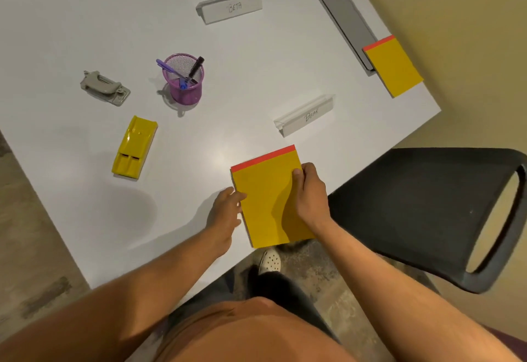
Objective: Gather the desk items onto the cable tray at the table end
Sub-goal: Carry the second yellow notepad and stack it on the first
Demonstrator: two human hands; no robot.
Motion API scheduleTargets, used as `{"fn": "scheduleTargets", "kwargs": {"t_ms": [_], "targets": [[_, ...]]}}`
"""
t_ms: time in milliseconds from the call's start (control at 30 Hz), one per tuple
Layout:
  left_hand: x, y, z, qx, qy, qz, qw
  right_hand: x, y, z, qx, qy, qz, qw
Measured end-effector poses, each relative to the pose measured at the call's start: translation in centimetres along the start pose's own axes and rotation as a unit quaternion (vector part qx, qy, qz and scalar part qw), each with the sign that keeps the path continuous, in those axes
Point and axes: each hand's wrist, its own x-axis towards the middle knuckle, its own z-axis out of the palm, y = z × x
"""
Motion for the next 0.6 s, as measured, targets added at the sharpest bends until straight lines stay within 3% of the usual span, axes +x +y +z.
{"fn": "scheduleTargets", "kwargs": {"t_ms": [233,600], "targets": [[-4.6,-0.7,3.0,0.056,-0.065,0.127,0.988,-7.7,1.6,-3.7,0.107,0.103,0.001,0.989],[-12.6,-6.9,12.8,0.164,-0.176,0.249,0.938,-21.4,9.3,-11.5,0.236,0.299,0.013,0.925]]}}
